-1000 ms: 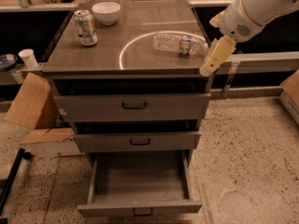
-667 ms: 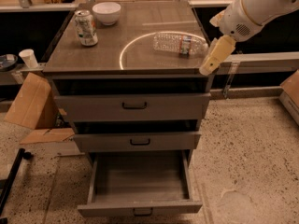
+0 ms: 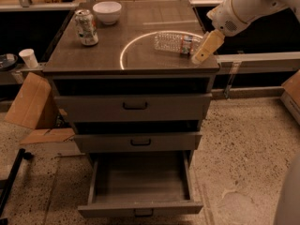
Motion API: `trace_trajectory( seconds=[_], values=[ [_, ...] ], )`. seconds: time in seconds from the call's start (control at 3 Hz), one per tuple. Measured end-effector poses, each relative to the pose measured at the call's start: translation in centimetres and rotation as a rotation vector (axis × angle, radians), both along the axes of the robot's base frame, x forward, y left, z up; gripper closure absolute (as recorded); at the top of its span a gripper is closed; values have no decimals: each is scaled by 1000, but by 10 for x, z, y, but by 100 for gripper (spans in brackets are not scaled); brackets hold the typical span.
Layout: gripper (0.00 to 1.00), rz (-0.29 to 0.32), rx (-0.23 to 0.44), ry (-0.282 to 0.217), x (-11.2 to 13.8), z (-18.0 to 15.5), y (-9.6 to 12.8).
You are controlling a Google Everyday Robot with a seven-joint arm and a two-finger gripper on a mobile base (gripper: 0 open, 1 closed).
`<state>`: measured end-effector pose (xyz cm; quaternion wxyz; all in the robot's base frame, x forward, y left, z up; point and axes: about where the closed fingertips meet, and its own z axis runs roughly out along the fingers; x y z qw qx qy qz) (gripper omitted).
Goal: Place water bottle into bottom drawer
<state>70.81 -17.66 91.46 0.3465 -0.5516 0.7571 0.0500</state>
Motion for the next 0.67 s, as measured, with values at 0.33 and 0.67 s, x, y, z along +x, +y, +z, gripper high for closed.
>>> trace_trajectory(
  seconds=[0.33, 0.67],
  values=[
    [0, -46, 39, -41, 30, -2, -4],
    [0, -87, 133, -43, 56, -12, -2]
  ],
)
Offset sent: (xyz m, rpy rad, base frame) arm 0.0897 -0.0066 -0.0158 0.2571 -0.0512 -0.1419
